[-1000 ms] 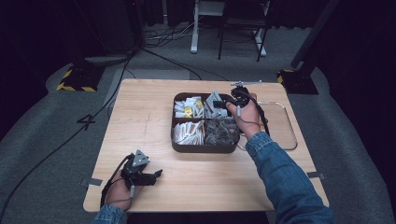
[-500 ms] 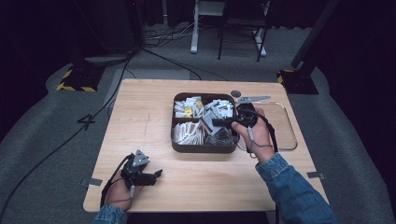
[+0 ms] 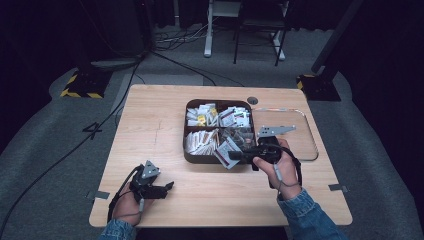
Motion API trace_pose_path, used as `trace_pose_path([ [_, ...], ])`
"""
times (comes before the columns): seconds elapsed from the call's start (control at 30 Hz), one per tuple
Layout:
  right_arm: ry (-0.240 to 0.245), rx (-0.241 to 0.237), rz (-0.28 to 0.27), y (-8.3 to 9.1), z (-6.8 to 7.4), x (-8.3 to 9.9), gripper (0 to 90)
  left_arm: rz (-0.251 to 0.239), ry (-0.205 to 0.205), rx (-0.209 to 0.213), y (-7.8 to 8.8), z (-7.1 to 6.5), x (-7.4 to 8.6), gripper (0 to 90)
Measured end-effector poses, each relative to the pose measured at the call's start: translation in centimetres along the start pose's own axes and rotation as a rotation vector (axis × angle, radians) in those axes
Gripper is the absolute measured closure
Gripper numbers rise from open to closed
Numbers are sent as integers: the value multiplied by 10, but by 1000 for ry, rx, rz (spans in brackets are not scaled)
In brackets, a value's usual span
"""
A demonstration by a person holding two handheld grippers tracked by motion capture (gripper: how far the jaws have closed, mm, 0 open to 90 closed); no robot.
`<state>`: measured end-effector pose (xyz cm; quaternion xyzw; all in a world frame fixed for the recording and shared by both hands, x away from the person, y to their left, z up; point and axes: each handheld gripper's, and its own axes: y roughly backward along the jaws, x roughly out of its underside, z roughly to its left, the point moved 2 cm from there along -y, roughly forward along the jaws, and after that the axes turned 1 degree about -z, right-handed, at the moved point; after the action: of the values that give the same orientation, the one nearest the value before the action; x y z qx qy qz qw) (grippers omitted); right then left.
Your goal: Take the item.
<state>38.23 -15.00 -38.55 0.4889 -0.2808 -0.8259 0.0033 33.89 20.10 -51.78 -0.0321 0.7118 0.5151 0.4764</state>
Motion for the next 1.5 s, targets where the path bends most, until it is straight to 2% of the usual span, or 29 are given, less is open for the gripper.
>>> trace_pose_path([
  [0.17, 12, 1, 32, 1, 9, 9, 871, 0, 0, 0, 0, 0, 0, 222],
  [0.37, 44, 9, 96, -8, 19, 21, 870, 0, 0, 0, 0, 0, 0, 222],
  [0.5, 44, 5, 124, -15, 17, 28, 870, -1, -4, 2, 0, 0, 0, 222],
  [0.57, 43, 25, 152, -22, 14, 35, 870, 0, -4, 3, 0, 0, 0, 222],
  [1.07, 33, -10, 298, -57, 18, 71, 870, 0, -4, 3, 0, 0, 0, 222],
  [1.33, 35, -33, 346, -68, 22, 80, 869, 0, -5, 3, 0, 0, 0, 222],
  [1.5, 27, -55, 343, -71, 23, 83, 868, 2, -4, 4, 0, 0, 0, 222],
])
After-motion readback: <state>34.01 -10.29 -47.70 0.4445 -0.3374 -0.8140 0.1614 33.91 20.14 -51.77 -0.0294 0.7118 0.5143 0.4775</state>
